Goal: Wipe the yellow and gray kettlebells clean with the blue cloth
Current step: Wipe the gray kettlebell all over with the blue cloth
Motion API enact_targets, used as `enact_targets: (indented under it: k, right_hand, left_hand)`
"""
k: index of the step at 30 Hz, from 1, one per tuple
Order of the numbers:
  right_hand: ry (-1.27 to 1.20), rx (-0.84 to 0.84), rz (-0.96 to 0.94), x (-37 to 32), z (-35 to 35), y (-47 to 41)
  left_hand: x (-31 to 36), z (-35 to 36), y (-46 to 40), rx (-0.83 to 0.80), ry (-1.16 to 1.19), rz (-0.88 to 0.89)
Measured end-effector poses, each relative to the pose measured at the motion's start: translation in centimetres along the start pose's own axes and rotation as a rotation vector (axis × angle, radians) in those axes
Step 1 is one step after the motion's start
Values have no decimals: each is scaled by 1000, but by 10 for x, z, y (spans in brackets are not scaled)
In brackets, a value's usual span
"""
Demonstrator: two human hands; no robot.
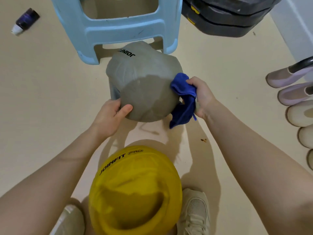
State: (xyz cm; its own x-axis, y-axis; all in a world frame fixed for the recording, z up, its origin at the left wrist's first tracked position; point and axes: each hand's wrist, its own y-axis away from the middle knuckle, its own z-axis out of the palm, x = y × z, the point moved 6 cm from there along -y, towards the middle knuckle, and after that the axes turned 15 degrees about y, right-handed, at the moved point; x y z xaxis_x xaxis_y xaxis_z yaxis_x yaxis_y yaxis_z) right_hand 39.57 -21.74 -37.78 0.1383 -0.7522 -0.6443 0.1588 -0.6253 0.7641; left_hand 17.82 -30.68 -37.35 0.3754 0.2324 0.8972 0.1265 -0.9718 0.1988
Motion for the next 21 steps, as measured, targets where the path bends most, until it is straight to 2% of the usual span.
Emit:
enact_targets:
  k: [5,9,12,16,19,21]
  right_hand:
    - [-14,101,61,44,-30,48]
    - [-128,153,59,50,-41,58]
    - [-131,236,-64,29,-46,51]
    - [270,545,-361,0,-54,51]
    - [611,518,-613,-17,-31,55]
    - [701,537,-687,-24,-32,48]
  left_hand:
    - [14,7,16,15,366,-163]
    - [40,19,-7,-16,375,-225]
    - [56,24,-31,49,399,-272]
    - [65,30,-53,87,441,-348]
    - [65,26,-59,59,375,-272]
    - [60,23,-59,47,353,-248]
